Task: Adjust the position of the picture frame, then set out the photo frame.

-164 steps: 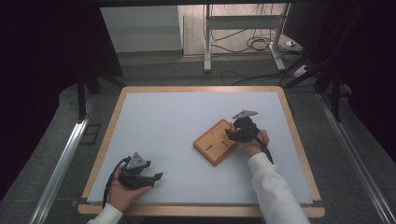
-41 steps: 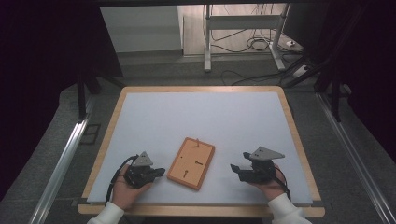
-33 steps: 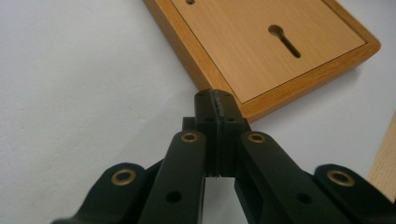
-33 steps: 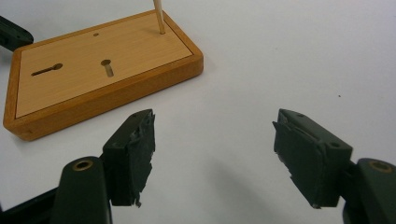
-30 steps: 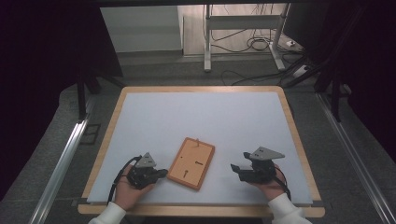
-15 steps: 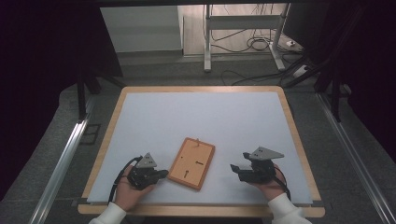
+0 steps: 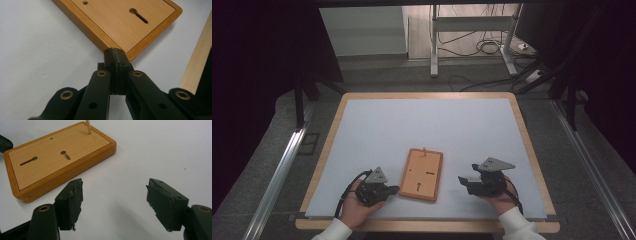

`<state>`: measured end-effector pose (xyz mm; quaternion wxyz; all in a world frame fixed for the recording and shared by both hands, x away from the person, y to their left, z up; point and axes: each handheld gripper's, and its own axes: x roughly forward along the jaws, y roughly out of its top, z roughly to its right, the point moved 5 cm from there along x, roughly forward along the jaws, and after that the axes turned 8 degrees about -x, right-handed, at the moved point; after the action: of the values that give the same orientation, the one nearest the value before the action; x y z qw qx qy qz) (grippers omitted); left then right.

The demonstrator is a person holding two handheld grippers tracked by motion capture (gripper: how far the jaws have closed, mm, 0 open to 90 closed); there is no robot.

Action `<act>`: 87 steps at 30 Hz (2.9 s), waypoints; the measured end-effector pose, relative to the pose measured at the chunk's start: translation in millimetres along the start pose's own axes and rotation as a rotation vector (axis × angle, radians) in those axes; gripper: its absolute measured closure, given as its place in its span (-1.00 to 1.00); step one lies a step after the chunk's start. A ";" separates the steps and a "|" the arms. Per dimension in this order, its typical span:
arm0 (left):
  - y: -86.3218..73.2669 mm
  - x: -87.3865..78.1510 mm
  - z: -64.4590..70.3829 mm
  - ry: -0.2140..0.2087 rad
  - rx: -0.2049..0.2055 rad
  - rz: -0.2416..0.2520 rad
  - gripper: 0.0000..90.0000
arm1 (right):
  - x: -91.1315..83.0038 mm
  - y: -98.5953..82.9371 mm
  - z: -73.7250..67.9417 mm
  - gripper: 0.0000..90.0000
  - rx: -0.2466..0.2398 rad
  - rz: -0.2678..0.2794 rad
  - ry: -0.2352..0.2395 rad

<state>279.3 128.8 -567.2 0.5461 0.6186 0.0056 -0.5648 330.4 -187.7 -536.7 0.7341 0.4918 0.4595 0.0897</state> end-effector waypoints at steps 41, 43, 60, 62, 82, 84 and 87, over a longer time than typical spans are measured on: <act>-13.6 -25.3 -21.6 0.148 -0.054 0.133 0.30 | 11.6 10.4 -3.2 -0.36 -0.059 0.006 0.030; -15.6 -28.5 -23.5 0.184 -0.070 0.149 0.15 | 13.0 11.5 -4.2 -0.36 -0.063 0.006 0.034; -17.1 -23.2 -29.6 0.181 -0.091 0.121 -0.25 | 12.3 10.9 -4.9 -0.36 -0.093 0.004 0.034; -15.1 -22.7 -30.6 0.179 -0.092 0.125 -0.26 | 10.1 9.6 -4.1 -0.36 -0.087 0.003 0.028; 28.7 -2.7 -19.3 0.076 0.017 0.153 -0.32 | -17.6 -6.6 -7.0 -0.36 -0.071 0.029 -0.034; 29.8 -2.9 -18.1 0.069 0.022 0.154 -0.32 | -16.0 -7.1 -7.0 -0.36 -0.076 0.026 -0.031; 34.1 -2.0 -18.8 0.065 0.022 0.162 -0.32 | -13.9 -6.6 -8.2 -0.36 -0.087 0.023 -0.025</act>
<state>312.9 129.1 -547.4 0.5826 0.6411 -0.0330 -0.4984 314.2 -193.9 -534.7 0.7594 0.4660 0.4401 0.1118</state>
